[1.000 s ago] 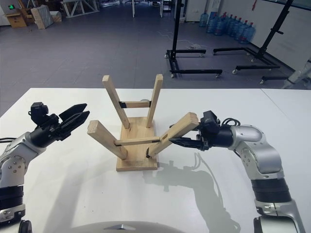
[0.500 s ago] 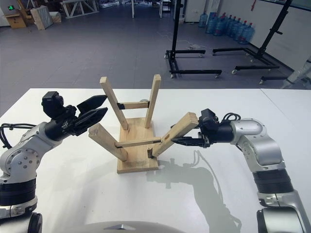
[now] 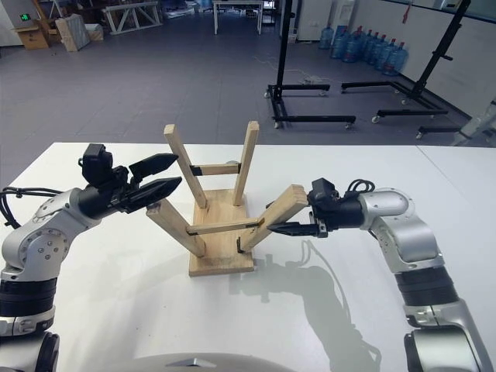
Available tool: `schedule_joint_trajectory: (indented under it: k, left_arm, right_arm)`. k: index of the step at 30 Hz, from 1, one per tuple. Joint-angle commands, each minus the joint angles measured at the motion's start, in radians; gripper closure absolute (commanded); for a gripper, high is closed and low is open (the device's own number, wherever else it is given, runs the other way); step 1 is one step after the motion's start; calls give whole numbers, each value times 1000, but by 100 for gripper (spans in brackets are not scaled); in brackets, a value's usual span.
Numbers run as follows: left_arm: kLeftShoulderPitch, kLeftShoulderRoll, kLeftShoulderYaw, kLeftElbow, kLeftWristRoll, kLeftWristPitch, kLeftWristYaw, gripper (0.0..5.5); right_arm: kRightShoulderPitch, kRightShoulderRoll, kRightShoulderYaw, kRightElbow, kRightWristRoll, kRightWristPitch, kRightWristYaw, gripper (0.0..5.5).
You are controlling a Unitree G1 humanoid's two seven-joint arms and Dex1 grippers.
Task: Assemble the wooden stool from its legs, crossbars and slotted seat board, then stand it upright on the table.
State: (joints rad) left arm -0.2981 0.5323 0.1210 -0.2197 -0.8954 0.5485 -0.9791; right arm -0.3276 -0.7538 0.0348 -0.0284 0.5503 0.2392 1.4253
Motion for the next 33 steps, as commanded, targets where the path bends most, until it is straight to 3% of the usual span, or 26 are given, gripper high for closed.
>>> schedule_joint_trajectory:
  k: [1, 8, 18, 30, 33]
  left_arm:
    - [42, 26, -53, 46, 73, 36, 3, 168]
    - [31, 37, -53, 54, 69, 38, -2, 168]
    - [17, 41, -71, 61, 81, 31, -4, 168]
    - [14, 31, -102, 81, 103, 0, 4, 168]
    - [16, 10, -122, 76, 109, -11, 15, 168]
  right_arm:
    - [-28, -3, 39, 36, -61, -19, 12, 345]
    - [-71, 1, 70, 48, -110, -82, 23, 346]
    - [-107, 37, 103, 46, -55, 101, 17, 346]
    - [-115, 79, 142, 123, -151, -31, 14, 346]
    - [-106, 95, 161, 92, -135, 22, 7, 346]
